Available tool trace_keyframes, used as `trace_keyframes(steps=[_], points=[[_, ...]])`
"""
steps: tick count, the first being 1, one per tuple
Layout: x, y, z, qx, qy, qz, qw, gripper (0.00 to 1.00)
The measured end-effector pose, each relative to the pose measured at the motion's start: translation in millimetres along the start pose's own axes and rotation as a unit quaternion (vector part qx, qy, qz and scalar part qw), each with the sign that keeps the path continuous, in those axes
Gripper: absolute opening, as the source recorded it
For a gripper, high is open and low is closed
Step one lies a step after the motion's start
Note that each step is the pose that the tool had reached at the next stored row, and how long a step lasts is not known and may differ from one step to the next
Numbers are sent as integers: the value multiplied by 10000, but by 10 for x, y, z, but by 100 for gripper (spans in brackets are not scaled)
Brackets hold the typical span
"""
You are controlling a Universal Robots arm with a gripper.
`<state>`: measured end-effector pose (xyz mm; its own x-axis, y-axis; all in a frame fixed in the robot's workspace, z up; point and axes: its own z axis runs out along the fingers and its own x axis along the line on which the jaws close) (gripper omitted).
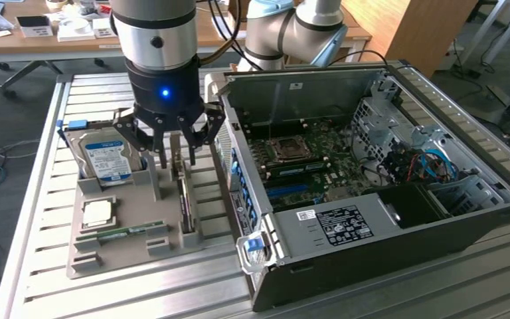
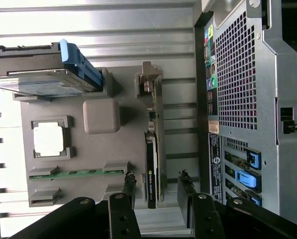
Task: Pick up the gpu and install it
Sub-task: 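Pick up the gpu and move the gpu toward the slot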
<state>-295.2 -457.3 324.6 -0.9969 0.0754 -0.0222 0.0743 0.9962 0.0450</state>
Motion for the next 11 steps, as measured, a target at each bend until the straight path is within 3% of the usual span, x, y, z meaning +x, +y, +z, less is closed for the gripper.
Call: trace_keyframes(steps=[5,8,11], points=[[0,0,5,-1,-1,0,10000,47],[1,-4,79,0,0,0,10000,47],[2,-4,85,0,0,0,10000,47]])
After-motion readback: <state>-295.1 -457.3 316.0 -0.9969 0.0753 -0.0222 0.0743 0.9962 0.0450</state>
